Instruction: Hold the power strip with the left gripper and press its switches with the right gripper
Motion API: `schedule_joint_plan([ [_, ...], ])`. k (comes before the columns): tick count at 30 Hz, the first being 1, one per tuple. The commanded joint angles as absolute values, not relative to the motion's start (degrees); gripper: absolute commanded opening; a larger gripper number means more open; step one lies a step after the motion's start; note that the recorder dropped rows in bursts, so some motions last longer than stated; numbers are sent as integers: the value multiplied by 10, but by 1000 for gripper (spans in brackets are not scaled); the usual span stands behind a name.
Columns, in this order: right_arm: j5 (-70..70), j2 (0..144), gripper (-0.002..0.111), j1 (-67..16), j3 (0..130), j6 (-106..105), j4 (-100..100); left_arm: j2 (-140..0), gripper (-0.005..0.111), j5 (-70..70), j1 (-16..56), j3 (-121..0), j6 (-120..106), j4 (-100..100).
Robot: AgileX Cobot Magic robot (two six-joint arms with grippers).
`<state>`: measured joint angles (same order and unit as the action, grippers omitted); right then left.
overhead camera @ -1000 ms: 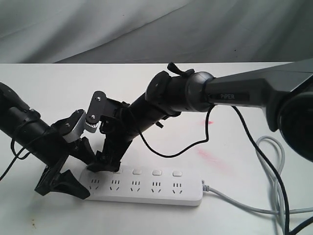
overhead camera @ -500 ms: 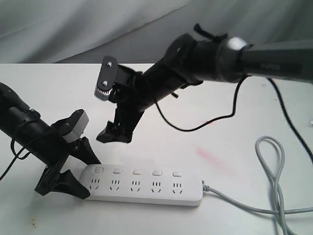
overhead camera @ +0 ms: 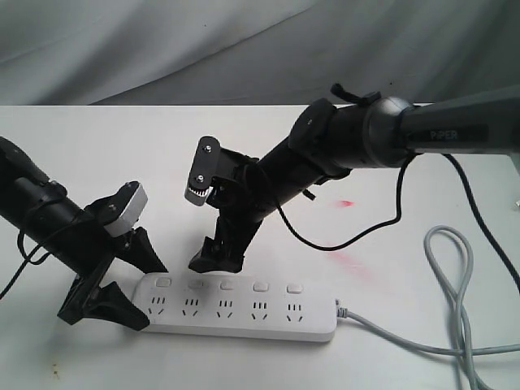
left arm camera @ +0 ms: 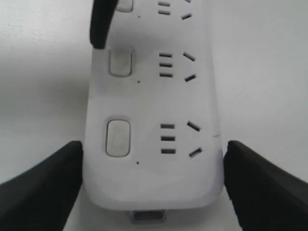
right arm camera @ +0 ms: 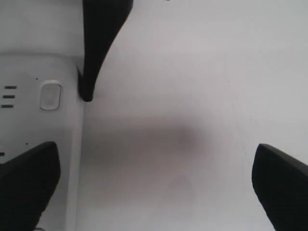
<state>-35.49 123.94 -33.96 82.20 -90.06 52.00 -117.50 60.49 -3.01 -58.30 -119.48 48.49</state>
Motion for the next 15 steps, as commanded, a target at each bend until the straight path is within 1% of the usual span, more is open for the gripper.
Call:
schedule_joint_plan([
  [1,-352,1244,104,-343,820,-910,534,-1176,0,599,-28,-580,-1200,471],
  [15,-371,1244,104,-343,820,-909,544,-1176,0,599,-28,-580,-1200,471],
])
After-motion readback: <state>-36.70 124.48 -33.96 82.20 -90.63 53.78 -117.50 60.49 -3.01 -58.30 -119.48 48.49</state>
